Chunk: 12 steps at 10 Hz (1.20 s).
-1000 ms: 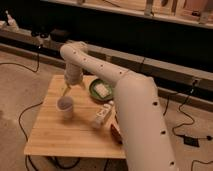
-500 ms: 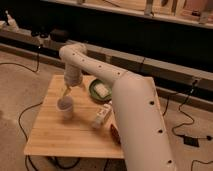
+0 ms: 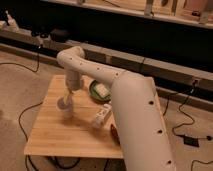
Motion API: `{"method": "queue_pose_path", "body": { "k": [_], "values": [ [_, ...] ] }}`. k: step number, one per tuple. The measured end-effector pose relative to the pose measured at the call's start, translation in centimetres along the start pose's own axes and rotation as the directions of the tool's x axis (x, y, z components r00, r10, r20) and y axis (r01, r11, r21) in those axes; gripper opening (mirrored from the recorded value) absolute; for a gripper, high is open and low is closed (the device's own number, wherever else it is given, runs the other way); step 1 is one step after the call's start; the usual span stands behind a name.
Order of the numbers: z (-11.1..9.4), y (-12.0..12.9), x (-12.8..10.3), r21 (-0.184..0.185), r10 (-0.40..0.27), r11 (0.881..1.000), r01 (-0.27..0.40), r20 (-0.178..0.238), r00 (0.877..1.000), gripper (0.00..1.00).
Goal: Pick up the ceramic cup
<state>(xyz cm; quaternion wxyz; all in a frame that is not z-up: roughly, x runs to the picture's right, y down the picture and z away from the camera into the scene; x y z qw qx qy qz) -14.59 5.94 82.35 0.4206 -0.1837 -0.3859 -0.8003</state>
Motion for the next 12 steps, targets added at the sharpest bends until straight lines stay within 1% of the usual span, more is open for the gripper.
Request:
{"method": "queue_pose_path", "body": {
  "k": [2,6,9,10,12],
  "values": [
    [0.5,0.4,-0.3,-0.008,0.008,1.000,-0.008,-0.003,1.000,0.80],
    [1.7,-0.2,0.9,0.004,-0.018,1.000,0.019,-0.023,1.000,0.80],
    [2.7,-0.6,1.9,0.009,-0.041,0.999,0.041,-0.016,0.999,0.80],
    [3.2,-0.7,2.4,0.011,-0.048,0.999,0.048,-0.023,0.999,0.76],
    [4.2,-1.0,3.2,0.016,-0.064,0.998,0.064,-0.037,0.997,0.58]
  ]
}}
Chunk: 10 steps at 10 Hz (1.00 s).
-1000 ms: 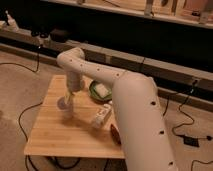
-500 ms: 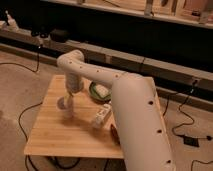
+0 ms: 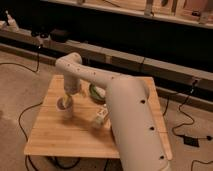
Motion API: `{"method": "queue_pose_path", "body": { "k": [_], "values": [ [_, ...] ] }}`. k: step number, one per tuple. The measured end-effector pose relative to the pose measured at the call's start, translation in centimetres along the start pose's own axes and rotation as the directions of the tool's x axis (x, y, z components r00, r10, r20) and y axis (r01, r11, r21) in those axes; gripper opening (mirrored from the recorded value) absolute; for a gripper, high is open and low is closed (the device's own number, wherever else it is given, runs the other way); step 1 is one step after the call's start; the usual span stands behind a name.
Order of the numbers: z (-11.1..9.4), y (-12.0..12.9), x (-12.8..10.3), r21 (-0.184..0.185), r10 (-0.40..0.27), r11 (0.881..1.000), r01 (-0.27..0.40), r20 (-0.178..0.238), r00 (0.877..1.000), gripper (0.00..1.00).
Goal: Pick up the ceramic cup
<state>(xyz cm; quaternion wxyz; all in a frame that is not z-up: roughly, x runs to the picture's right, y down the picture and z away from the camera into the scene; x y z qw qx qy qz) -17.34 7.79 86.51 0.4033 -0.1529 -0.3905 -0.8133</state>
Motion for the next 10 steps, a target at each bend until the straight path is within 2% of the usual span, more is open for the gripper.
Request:
{"method": "queue_pose_path", "body": {
  "k": [3,4,5,6,7,10],
  "values": [
    [1.2,-2.0,0.8,0.041,-0.044,0.998,0.044,0.005,0.999,0.27],
    [0.7,-2.9,1.0,0.068,-0.061,0.996,0.061,-0.004,0.998,0.15],
    [0.0,-3.5,1.0,0.086,-0.070,0.994,0.071,-0.014,0.997,0.08],
    [-1.7,-4.6,1.2,0.128,-0.080,0.988,0.086,-0.054,0.995,0.01],
    [-4.0,-5.3,1.0,0.154,-0.083,0.983,0.097,-0.098,0.992,0.00],
    [-9.6,-5.7,-1.8,0.217,-0.062,0.971,0.096,-0.162,0.985,0.00]
  ]
}}
